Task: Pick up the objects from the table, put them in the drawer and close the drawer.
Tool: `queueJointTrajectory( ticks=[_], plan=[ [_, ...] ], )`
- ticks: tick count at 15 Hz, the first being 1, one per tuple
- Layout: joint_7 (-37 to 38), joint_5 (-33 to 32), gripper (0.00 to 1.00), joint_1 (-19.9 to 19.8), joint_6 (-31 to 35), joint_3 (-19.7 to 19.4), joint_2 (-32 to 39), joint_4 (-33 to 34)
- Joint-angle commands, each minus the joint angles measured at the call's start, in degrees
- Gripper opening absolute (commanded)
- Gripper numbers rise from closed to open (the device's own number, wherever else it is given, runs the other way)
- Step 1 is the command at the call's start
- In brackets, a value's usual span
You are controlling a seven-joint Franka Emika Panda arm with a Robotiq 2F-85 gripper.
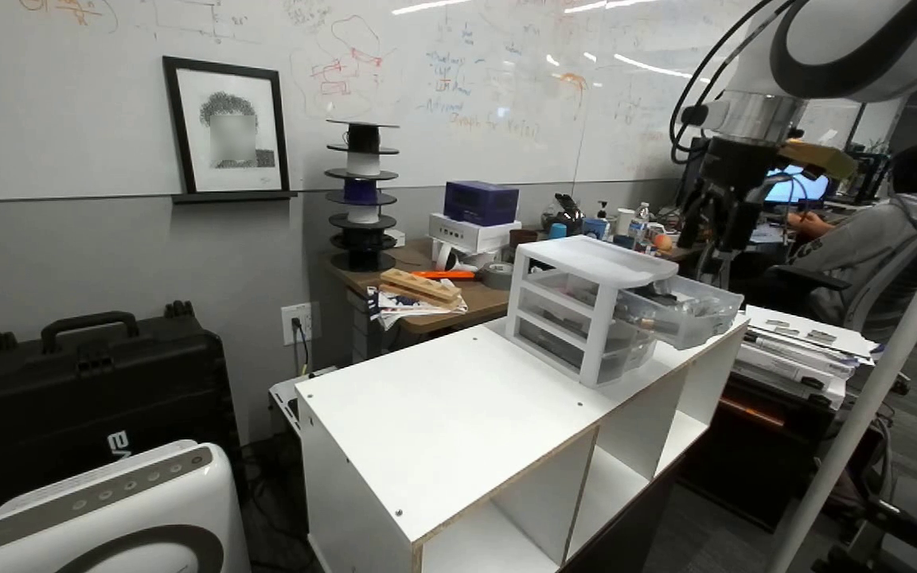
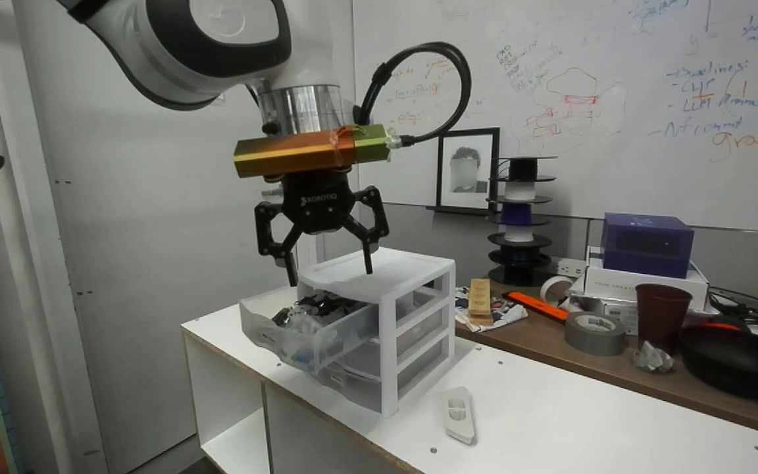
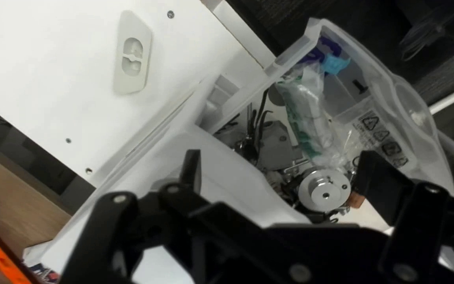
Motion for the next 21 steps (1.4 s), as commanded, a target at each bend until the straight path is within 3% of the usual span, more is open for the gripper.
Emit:
queueJointTrajectory(
  ticks=[1,3,8,15,21],
  plan=[
    [7.31,1.90,1.00,-1.43,-2.01,-1.16,2.06,5.96],
    [8.34,2.08,1.00,-2.29,-3.18,-2.29,3.49,8.43],
    [0.83,4.76,1.00,-4.90,-2.65,-4.55,11.21,15.18],
    [-9.04,3.30,1.00,-9.21,-4.62,-2.44,26.51,27.01],
    [-13.37,6.14,1.00,-14.14,-3.42,1.38,34.09,31.67]
  ],
)
